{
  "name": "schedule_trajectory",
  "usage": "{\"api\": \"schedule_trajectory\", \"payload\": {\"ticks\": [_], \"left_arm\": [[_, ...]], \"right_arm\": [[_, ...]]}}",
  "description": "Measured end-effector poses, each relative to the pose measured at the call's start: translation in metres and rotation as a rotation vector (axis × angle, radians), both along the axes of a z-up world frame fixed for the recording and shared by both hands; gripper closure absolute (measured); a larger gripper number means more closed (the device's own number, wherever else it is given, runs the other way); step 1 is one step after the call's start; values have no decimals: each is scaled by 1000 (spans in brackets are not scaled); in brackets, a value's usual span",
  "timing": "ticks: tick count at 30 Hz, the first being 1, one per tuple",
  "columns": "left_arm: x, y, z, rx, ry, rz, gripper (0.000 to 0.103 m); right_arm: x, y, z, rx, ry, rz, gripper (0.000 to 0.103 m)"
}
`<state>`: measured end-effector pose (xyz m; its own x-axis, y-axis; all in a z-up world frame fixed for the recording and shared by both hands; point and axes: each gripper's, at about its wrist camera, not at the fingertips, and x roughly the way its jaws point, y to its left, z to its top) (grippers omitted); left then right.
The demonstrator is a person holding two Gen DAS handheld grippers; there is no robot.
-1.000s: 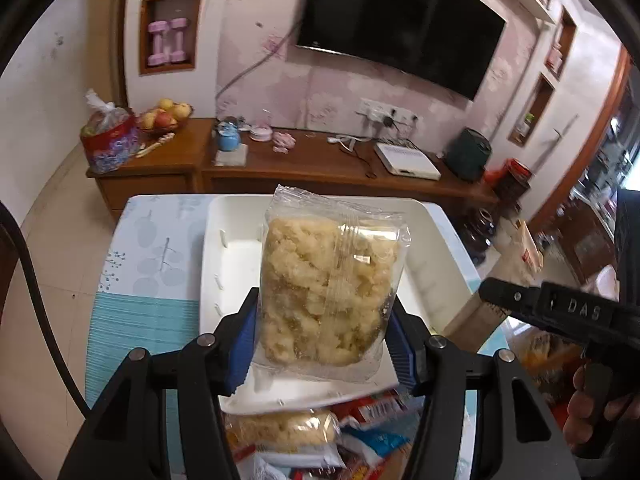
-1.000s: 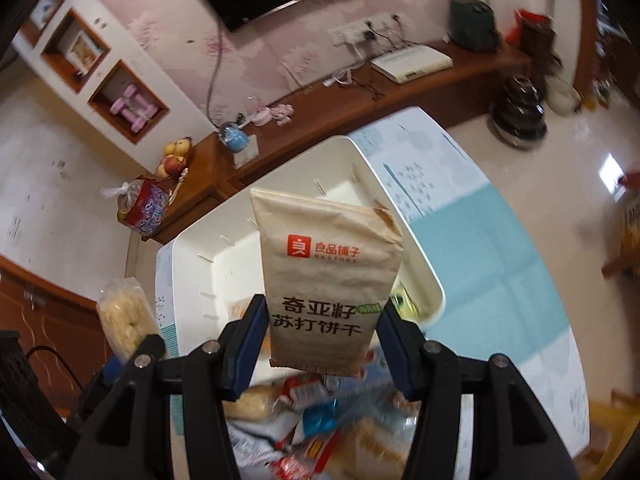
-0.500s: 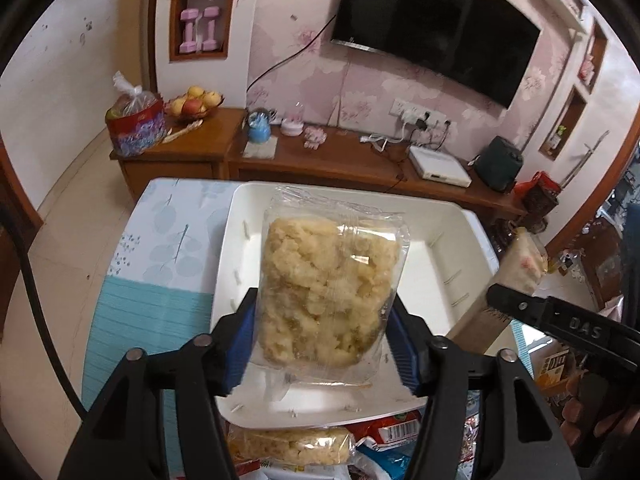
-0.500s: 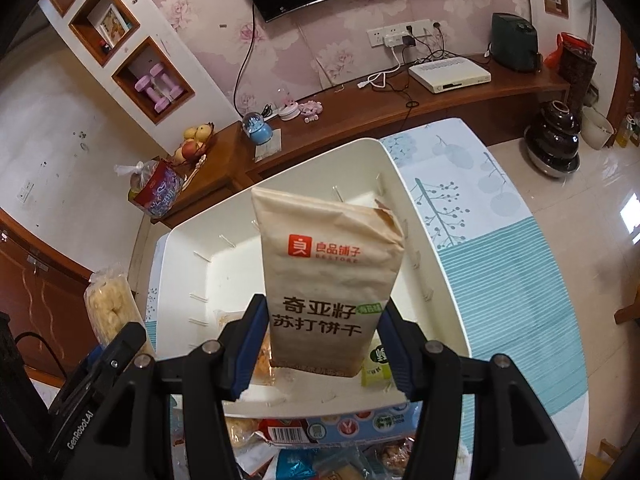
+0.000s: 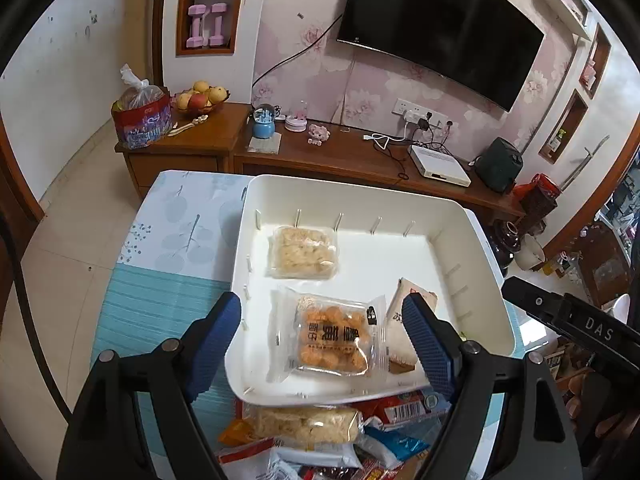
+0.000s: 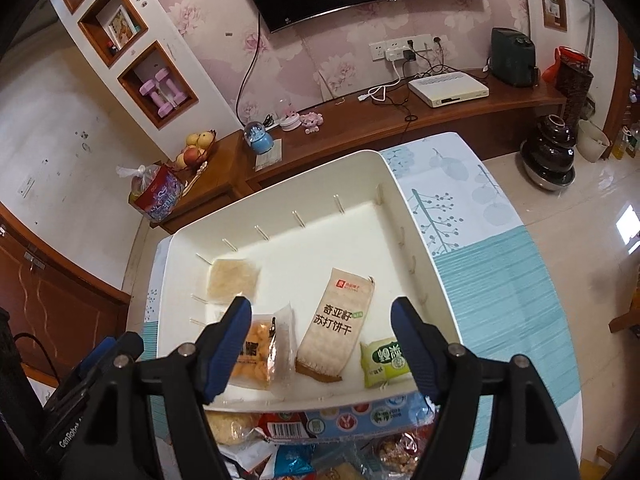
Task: Organize snacks
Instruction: 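Withdraw both tools and move the left tool toward the bread bag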
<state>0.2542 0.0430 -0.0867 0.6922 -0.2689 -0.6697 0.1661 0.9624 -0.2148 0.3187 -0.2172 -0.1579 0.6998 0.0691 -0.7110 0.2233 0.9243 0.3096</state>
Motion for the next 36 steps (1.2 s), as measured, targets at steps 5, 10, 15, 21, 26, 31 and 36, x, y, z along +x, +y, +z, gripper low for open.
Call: {"api": "schedule_trajectory", "payload": {"ticks": [5,10,15,21,26,31,36], "left_arm": [[-13,8,3,5,-1,-27,21],[-30,18,8,6,-3,-58,21],[-47,30,7,12,2,-79,21],[-69,47,-3,34,28,-103,21],[-85,54,-15,23,78,-121,21],[-98,52,-29,0,127,-138,21],[-107,40,-49,-24,195,-152,20]], "right_arm": [[-20,9,5,-14,-13,-22,30],[-46,18,10,-24,-35,-44,30],[-71,34,13,-43,-64,-57,30],[-98,54,3,-74,-103,-32,30],[-115,69,-12,-116,-123,6,30],[-127,73,-24,-160,-110,51,30],[-139,67,-34,-213,-96,100,30]]}}
